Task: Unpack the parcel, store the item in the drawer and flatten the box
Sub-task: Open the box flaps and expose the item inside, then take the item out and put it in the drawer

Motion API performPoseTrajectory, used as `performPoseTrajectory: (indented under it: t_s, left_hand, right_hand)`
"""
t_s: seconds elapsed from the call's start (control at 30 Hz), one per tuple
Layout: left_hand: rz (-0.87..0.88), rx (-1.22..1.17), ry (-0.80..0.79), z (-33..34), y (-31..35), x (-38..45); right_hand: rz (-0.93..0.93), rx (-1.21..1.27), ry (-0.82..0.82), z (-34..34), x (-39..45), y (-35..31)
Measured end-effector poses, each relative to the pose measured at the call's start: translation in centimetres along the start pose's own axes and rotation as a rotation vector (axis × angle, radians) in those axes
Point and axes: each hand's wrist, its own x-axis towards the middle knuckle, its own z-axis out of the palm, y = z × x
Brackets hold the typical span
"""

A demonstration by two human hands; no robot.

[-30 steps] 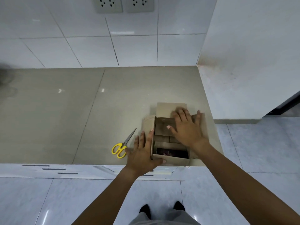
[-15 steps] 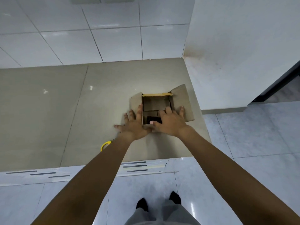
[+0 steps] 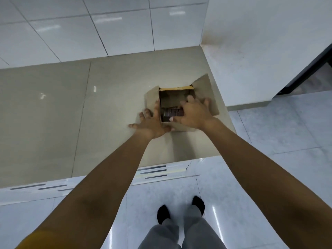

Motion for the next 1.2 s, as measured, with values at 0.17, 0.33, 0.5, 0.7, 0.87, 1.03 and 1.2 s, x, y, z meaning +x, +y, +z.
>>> performPoseTrajectory:
  t_s: [0.17, 0.33, 0.5, 0.7, 0.87, 1.03, 1.2]
  left_hand:
    - [0.209, -0.275, 0.009, 0.4, -1.6, 1.0]
    - [0.135, -0.637, 0.219, 1.4, -5.7, -3.0]
    - [-0.07, -1.515, 0.57, 6.0, -6.9, -13.8]
    - [-0.61, -2.271, -0.343, 15.1, -6.6, -15.6]
    - [-0.73, -2.477, -0.166, 20.8, -6.4, -9.8]
    - [-0.627, -2.529, -0.058, 22.6, -6.1, -3.9]
    - [-0.563, -2.534, -0.044, 23.3, -5.4, -4.0]
  right_hand:
    - [-0.041, 0.052, 0.535, 3.5, -6.3, -1.9]
    - [-0.152, 0.084, 0.604, 8.4, -10.6, -2.5]
    - [-0.189, 0.091, 0.519, 11.6, -11.3, -2.4]
    - [-0.164, 0.052, 0.498, 13.5, -9.9, -2.5]
    - [-0.157, 0.127, 0.591, 14.5, -8.4, -2.3]
    - [-0.209, 0.216, 0.674, 15.5, -7.6, -1.9]
    - [-0.229, 0.216, 0.68, 15.4, -7.7, -2.0]
